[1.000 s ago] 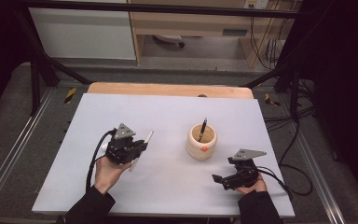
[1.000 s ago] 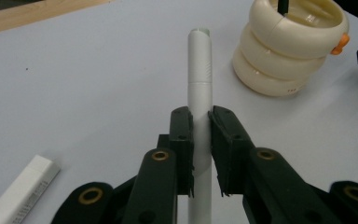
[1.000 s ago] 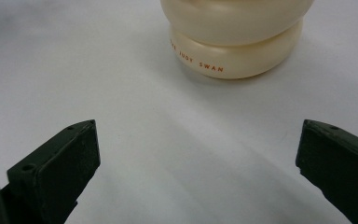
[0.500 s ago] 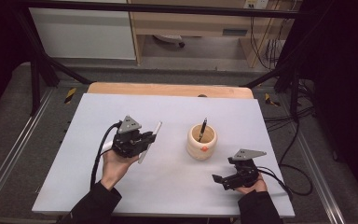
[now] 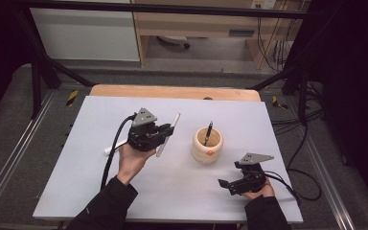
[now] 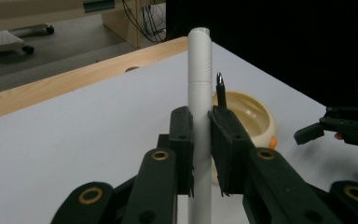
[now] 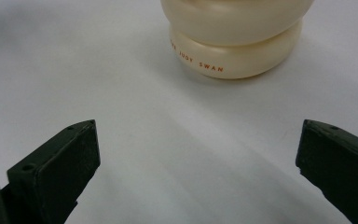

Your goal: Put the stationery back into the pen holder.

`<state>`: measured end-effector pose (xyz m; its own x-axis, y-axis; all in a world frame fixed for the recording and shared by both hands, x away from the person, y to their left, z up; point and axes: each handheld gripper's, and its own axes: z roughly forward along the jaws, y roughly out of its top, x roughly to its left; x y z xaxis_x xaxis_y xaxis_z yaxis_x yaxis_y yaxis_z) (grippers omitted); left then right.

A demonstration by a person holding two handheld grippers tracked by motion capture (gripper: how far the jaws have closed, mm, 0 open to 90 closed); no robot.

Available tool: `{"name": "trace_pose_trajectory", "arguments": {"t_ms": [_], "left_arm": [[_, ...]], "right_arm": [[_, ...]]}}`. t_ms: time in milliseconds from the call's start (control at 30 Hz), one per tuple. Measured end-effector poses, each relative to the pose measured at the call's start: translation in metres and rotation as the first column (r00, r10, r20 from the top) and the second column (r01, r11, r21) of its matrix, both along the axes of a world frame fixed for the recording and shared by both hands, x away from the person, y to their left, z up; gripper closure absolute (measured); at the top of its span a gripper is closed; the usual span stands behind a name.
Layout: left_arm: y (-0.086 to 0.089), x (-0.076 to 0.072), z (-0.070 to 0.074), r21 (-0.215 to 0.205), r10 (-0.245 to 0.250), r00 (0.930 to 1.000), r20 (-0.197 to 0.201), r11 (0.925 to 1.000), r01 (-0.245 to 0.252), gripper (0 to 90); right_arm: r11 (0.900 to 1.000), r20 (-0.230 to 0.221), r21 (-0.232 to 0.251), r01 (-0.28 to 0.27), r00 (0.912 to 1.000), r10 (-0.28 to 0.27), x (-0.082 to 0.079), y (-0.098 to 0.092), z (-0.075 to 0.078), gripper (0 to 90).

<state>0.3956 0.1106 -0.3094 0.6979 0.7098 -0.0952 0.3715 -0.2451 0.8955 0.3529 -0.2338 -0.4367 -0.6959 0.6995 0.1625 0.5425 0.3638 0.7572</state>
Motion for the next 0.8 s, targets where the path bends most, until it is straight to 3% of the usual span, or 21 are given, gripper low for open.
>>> {"name": "trace_pose_trajectory", "arguments": {"t_ms": [800], "left_arm": [[-0.055,0.019,0.013,-0.017,-0.052,0.9982,0.032,0.9985,0.052,78.4]], "right_arm": [[1.0,0.0,0.001,-0.002,1.0,0.002,0.0,-0.001,0.001,0.4]]}}
